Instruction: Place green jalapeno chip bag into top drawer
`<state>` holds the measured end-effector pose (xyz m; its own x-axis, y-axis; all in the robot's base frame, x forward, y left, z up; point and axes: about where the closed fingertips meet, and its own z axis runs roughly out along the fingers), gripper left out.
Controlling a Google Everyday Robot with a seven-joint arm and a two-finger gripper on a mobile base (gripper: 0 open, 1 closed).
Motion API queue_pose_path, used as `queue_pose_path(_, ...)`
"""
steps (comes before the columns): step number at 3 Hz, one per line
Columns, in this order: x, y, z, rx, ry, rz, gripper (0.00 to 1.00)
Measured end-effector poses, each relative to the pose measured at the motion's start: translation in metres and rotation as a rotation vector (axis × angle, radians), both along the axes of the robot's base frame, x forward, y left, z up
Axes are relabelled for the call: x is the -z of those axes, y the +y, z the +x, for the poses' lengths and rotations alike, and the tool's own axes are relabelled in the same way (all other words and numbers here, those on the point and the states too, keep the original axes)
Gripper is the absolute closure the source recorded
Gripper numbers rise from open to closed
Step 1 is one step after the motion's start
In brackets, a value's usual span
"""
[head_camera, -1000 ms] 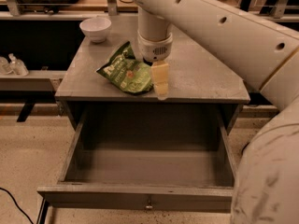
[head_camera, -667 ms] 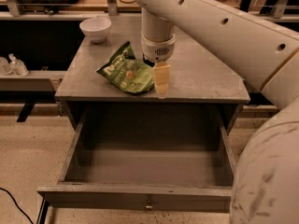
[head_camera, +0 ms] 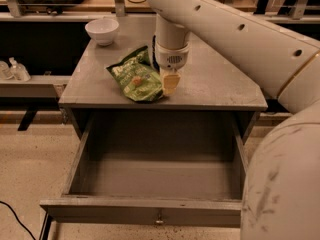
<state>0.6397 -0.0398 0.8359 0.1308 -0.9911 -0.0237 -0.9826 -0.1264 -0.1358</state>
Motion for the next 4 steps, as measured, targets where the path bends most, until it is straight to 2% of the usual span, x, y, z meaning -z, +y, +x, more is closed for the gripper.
queue_pose_path(1,0.003,0.005,0.004,0.004,0.002,0.009,0.84)
queue_pose_path(2,-0.016,0.012,0.004,-0.005,-0.039,0.044,1.00)
queue_pose_path(3,-0.061,0.026,-0.009,-0.049,-0.110,0.094,1.00)
queue_pose_path(4,-0.108,0.038,-0.039,-0.096,-0.157,0.168,1.00)
